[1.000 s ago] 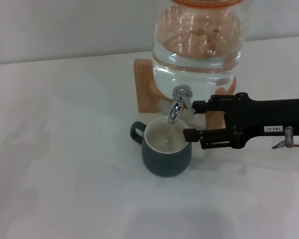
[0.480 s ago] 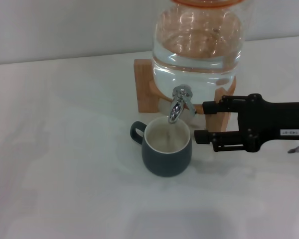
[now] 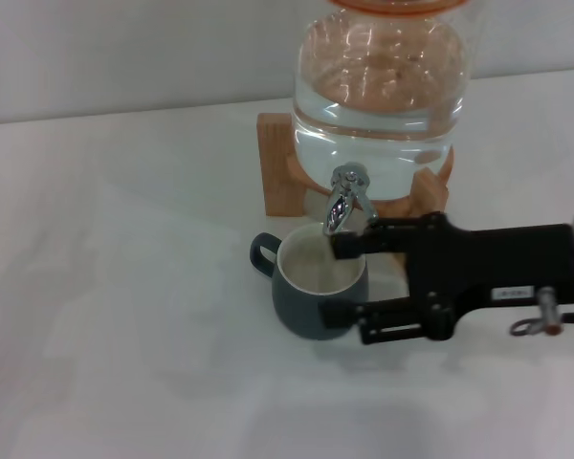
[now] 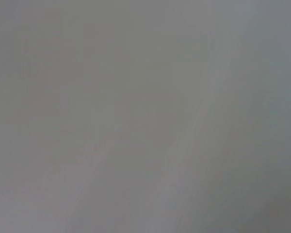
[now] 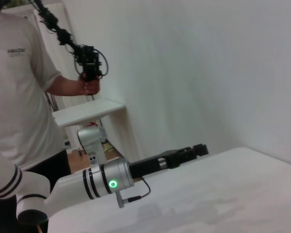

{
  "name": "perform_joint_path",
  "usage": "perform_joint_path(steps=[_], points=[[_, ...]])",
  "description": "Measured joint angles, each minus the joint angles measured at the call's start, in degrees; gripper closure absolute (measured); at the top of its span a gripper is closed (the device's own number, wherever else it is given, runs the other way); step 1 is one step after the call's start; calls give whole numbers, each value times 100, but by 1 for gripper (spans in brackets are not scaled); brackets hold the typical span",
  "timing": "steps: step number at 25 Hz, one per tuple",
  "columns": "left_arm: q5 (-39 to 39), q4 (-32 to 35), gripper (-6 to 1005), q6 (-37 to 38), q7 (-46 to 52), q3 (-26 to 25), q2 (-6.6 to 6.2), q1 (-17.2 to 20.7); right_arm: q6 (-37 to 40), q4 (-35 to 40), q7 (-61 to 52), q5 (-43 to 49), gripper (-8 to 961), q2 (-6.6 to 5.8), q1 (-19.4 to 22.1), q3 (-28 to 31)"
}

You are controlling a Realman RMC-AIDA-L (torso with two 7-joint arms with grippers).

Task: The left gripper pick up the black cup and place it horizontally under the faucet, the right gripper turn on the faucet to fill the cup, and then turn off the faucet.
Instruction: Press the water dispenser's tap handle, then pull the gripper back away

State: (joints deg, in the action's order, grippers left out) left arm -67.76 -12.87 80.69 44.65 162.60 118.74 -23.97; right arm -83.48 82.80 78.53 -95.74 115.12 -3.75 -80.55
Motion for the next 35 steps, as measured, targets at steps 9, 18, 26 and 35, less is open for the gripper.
perform_joint_path(steps=[9,18,26,35], points=[[0,3,575,-1,0,8,0,-3,828,-7,25,38,185,1,-141,-725],[0,4,575,-1,0,8,1,12,1301,-33,16,179,185,1,-147,-843],[8,4,575,-4,0,9,8,26,1317,-75,22,242,185,-9,-75,-661],[9,28,575,-10,0,8,10,33,1105,-86,31,307,185,-13,-23,-390]])
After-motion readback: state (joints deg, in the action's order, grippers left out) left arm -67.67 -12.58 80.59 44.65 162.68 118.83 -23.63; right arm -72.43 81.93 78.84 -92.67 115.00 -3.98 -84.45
